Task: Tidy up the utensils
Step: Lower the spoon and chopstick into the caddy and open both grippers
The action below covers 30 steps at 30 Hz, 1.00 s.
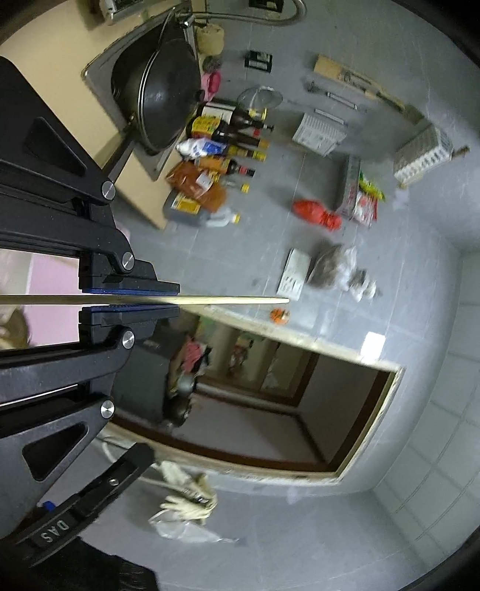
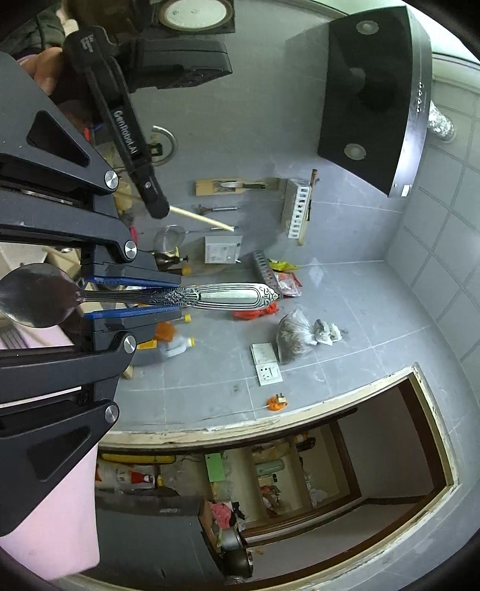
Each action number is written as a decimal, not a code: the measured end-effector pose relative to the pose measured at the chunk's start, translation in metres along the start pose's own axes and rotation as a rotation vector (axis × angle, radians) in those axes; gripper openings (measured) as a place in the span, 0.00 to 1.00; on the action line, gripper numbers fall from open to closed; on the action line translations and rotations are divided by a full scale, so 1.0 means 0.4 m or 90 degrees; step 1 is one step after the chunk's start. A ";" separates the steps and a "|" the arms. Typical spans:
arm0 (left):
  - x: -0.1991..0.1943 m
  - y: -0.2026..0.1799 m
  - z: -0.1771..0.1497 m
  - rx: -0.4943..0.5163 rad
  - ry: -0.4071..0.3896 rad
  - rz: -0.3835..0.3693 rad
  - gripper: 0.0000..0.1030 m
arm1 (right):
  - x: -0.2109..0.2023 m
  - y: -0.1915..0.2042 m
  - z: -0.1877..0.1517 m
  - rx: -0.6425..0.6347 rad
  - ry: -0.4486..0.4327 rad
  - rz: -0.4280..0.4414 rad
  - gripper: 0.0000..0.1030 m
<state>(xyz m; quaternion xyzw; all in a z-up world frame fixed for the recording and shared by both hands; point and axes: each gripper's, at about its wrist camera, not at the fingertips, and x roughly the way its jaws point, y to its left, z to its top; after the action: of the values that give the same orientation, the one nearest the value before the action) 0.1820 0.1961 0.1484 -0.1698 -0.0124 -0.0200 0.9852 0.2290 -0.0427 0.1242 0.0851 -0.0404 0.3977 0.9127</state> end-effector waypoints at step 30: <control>-0.018 0.102 -0.135 -0.043 -0.043 0.081 0.02 | 0.040 -0.022 -0.135 0.046 -0.001 -0.005 0.07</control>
<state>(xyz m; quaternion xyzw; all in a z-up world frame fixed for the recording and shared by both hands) 0.1775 0.2168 0.0837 -0.2043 -0.0339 0.0475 0.9772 0.2466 -0.0270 0.0725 0.1186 -0.0265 0.3955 0.9104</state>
